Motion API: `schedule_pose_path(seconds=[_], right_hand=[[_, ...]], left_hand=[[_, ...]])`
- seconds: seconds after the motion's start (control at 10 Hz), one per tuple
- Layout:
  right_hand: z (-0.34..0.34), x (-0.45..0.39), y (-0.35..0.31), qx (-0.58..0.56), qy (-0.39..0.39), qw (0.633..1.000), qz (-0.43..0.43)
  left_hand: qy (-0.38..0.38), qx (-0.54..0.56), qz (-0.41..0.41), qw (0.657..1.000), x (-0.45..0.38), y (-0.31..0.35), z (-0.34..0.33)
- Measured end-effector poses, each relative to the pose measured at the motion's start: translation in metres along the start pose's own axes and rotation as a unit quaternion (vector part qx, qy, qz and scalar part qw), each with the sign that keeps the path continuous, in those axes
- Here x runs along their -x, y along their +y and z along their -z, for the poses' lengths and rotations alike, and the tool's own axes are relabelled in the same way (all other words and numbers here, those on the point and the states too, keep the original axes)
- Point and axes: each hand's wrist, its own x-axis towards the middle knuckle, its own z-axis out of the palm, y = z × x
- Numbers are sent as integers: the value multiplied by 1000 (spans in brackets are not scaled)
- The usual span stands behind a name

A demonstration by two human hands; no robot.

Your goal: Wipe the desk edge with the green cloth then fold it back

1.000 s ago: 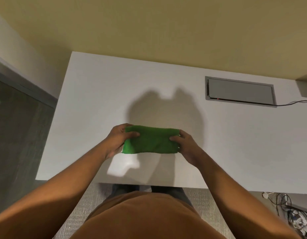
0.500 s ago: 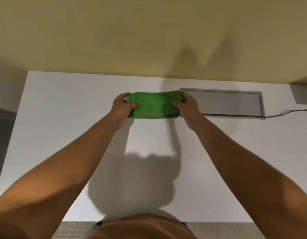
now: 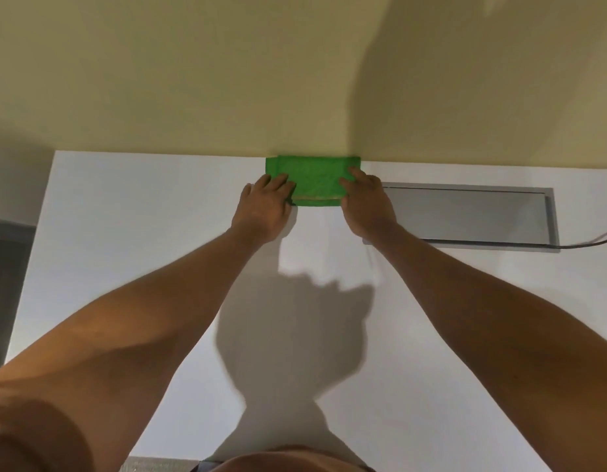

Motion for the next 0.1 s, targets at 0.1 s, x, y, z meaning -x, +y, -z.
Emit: schedule_pose_path(seconds=[0.1], right_hand=[[6, 5, -5, 2, 32, 999, -7]], left_hand=[[5, -38, 9, 999, 6, 2, -3]])
